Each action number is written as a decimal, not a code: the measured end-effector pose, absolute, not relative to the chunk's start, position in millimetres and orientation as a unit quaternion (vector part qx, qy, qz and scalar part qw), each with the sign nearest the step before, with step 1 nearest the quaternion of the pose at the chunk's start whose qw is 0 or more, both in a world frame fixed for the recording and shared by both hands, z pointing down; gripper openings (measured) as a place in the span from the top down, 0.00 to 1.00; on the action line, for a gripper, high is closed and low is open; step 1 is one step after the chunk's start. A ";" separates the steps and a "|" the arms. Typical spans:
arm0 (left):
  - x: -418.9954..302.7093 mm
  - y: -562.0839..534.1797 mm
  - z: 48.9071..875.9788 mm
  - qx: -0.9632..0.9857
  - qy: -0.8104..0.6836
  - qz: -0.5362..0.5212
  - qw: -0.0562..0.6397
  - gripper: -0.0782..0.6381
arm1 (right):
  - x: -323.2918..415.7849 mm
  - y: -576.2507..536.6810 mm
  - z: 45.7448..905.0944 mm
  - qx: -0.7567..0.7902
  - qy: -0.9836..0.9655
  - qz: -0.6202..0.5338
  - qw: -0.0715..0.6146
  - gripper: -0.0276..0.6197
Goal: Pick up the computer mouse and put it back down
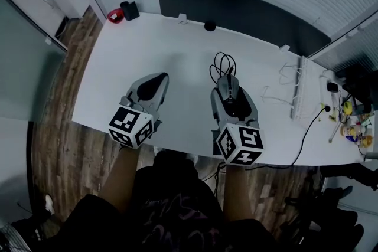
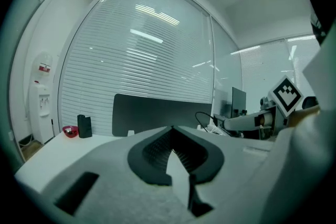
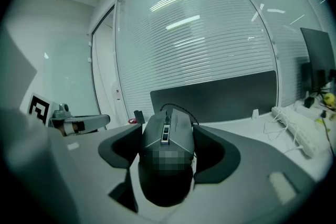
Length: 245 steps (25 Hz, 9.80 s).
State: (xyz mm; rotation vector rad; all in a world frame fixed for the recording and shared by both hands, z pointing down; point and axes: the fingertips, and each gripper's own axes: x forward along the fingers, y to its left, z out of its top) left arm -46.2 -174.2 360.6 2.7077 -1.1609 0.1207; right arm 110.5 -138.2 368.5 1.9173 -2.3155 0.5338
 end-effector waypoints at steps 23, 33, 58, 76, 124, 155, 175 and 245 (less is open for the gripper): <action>-27.5 -188.4 293.3 0.921 -0.389 0.000 0.037 0.90 | 144.1 -143.5 310.2 0.643 -0.756 0.126 0.007 0.48; -26.1 -199.0 294.5 0.919 -0.393 0.001 0.038 0.90 | 146.6 -151.7 315.6 0.641 -0.756 0.133 0.009 0.48; -41.1 -215.0 370.0 0.909 -0.400 0.057 0.102 0.90 | 123.3 -164.2 400.2 0.620 -0.751 0.218 0.057 0.48; -47.6 -198.2 446.5 0.903 -0.386 0.100 0.160 0.90 | 95.6 -141.4 488.3 0.601 -0.738 0.288 0.106 0.48; -53.9 -183.9 511.1 0.885 -0.390 0.139 0.213 0.90 | 71.4 -124.2 584.3 0.566 -0.719 0.355 0.193 0.47; -52.5 -184.3 473.7 0.891 -0.399 0.113 0.184 0.90 | 106.9 -131.6 521.8 0.640 -0.699 0.287 0.143 0.95; -45.8 -182.1 389.7 0.904 -0.405 0.069 0.119 0.90 | 126.7 -137.2 420.8 0.650 -0.728 0.206 0.070 0.95; -49.8 -171.0 279.4 0.903 -0.429 0.002 0.029 0.90 | 137.0 -124.1 309.1 0.627 -0.774 0.093 0.015 0.95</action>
